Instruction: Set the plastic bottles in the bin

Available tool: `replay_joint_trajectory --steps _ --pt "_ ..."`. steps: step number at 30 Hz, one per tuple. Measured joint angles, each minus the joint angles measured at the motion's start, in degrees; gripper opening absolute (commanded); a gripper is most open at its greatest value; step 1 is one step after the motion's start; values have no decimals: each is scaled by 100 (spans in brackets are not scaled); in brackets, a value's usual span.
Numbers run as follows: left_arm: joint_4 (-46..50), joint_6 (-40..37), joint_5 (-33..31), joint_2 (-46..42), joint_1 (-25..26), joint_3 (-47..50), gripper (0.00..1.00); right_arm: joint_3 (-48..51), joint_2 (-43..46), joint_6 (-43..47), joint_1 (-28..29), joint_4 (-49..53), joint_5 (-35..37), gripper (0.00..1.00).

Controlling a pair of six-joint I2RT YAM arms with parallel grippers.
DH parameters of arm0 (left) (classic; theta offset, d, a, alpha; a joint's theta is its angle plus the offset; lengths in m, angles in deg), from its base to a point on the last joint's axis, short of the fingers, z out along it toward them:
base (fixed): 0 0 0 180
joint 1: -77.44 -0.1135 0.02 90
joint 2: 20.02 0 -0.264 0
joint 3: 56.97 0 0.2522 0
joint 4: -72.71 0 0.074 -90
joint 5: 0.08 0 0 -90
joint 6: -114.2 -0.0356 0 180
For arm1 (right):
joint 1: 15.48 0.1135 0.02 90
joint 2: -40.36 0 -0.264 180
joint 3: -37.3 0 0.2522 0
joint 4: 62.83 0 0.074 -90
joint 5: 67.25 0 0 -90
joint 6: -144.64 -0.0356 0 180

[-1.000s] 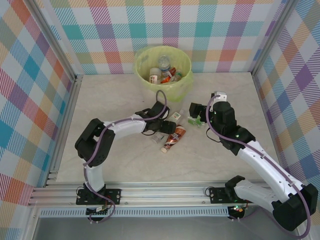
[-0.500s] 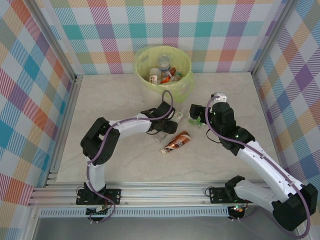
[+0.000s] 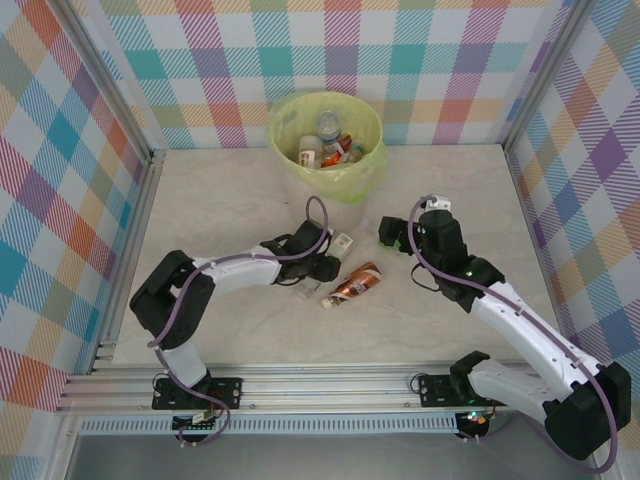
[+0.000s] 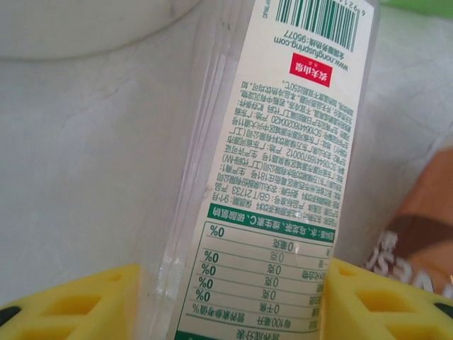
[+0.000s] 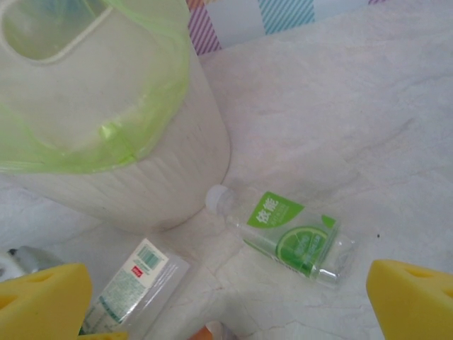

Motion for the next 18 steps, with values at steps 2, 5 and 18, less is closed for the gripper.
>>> replay_joint_trajectory --steps 2,5,18 --pt "-133 2 4 -240 0 260 49 133 13 -122 -2 26 2 100" --pt "-323 2 -2 -623 0 588 48 284 24 -269 -2 79 9 100" --pt "-1333 63 -850 -2424 0 1875 47 310 20 -470 0 59 46 100"
